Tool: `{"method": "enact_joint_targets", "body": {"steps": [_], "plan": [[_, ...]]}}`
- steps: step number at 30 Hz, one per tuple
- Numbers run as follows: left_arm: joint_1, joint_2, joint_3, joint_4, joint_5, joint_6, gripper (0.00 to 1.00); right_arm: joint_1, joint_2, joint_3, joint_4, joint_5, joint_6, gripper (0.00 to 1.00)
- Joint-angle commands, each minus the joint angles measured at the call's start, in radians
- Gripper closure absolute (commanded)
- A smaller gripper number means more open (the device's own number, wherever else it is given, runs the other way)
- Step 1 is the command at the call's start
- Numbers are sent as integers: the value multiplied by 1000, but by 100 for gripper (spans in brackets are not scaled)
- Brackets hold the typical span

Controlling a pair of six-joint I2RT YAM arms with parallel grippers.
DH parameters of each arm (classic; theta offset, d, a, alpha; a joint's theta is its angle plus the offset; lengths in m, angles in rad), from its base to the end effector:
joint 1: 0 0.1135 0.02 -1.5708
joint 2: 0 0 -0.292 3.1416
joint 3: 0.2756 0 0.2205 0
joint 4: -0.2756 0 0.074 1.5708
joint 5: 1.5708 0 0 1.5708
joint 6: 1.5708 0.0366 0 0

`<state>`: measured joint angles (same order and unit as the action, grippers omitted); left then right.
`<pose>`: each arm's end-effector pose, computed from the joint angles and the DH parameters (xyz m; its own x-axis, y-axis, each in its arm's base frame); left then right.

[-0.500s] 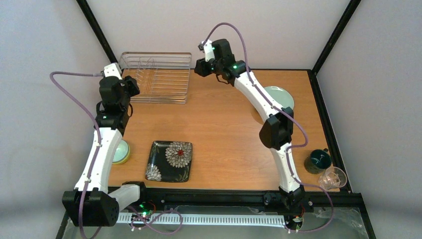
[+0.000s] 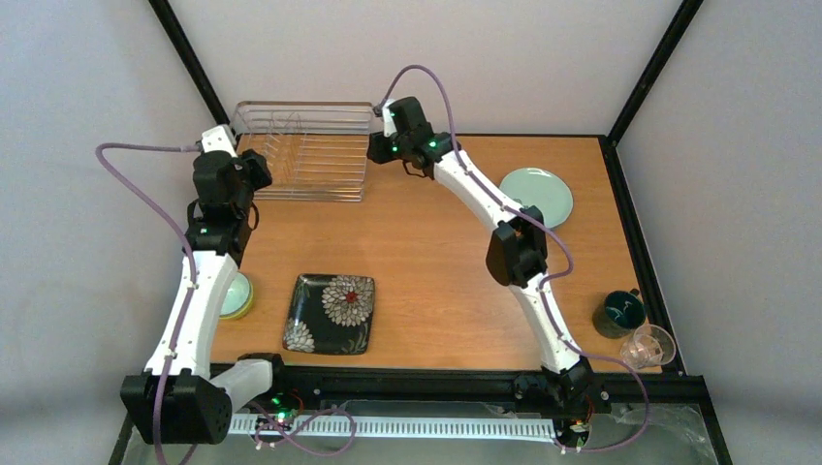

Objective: Load the mixed dishes into the dish rack
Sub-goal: Move the dish rack to the corner of the board.

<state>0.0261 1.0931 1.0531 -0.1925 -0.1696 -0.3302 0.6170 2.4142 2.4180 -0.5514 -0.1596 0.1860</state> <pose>0.2070 0.0116 0.3989 -0.1563 -0.3238 -0.9331 -0.2543 0.9261 -0.2787 0.4404 0.3195 0.3111 -0.5434 -0.1616 -0.8238 -0.5916 0.7699 0.2392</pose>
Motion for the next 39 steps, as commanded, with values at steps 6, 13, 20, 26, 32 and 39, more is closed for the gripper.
{"method": "enact_joint_targets", "body": {"steps": [6, 13, 20, 26, 32, 39], "plan": [[-3, -34, -23, -17, -22, -39, 0, 37, 102, 79, 21, 83, 81, 1], [-5, -69, -51, -5, -28, -52, 0, 59, 153, 120, 35, 130, 105, 1], [-3, -85, -60, 4, -36, -50, 0, 78, 189, 143, 57, 158, 121, 1], [-4, -93, -61, 12, -41, -54, 0, 84, 215, 163, 57, 205, 128, 1], [-4, -98, -68, 26, -24, -72, 0, 85, 241, 163, 61, 219, 130, 3], [-5, -121, -88, 33, -28, -72, 0, 88, 272, 169, 72, 223, 121, 8]]}}
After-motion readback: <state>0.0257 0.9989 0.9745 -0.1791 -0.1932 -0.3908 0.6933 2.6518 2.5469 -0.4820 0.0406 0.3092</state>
